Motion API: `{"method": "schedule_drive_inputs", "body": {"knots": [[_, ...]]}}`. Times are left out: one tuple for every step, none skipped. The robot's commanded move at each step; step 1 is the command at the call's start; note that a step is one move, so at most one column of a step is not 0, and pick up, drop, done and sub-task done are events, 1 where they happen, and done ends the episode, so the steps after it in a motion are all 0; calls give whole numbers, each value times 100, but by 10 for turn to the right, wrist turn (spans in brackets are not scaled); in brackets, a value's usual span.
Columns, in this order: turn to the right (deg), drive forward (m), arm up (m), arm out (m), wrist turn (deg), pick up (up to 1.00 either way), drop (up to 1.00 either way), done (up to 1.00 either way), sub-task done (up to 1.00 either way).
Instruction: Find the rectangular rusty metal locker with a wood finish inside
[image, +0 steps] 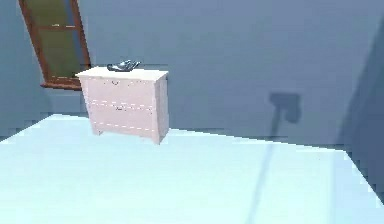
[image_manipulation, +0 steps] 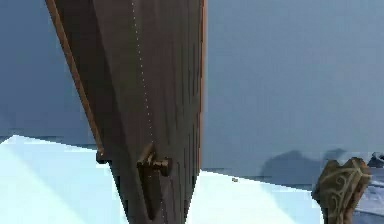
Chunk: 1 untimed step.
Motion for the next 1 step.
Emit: {"method": "schedule_drive_inputs", "body": {"knots": [[300,0,0,0,0,0,0,0,0]]}}
